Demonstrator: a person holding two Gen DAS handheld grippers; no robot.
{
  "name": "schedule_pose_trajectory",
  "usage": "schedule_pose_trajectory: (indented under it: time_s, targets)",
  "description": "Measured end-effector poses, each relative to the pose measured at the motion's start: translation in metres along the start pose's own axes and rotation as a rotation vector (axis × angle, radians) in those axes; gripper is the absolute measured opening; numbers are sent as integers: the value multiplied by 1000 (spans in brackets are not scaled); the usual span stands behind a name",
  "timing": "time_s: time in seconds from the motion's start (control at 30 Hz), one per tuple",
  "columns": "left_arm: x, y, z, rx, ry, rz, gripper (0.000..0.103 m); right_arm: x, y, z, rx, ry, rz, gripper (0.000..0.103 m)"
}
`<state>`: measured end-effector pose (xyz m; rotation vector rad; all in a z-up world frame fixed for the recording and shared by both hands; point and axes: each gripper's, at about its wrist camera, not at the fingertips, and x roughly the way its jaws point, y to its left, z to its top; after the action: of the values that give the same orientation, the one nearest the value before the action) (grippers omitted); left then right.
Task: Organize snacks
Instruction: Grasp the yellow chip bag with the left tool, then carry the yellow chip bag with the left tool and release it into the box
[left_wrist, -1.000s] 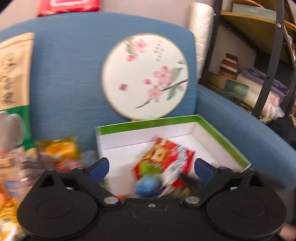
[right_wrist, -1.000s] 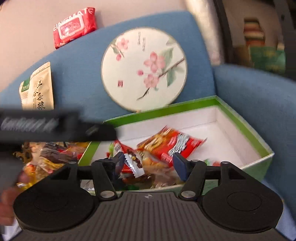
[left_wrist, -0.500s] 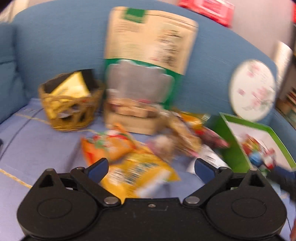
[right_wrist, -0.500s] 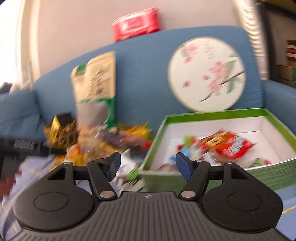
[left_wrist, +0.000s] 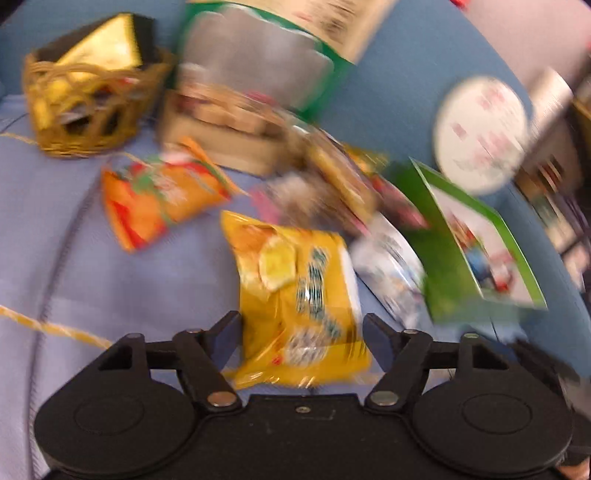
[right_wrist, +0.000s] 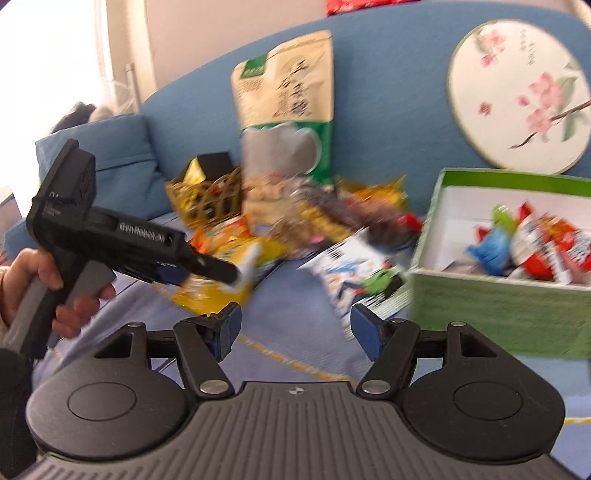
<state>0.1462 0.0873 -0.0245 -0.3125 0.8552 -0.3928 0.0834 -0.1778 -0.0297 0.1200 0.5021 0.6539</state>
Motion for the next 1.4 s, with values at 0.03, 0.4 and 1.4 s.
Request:
schedule_pose_trajectory:
  time_s: [0.03,0.4,1.4]
  targets:
    - [-1,-5,-3,14,-4,-1,103,1,2,-1,-6,9,11,103]
    - [-9,14,11,-103,-41,12,103,40,10,12,101,71,96,103]
    - [6,-152,62,173,-127,-177,32,-57,-48,57,172,-190,-86,21]
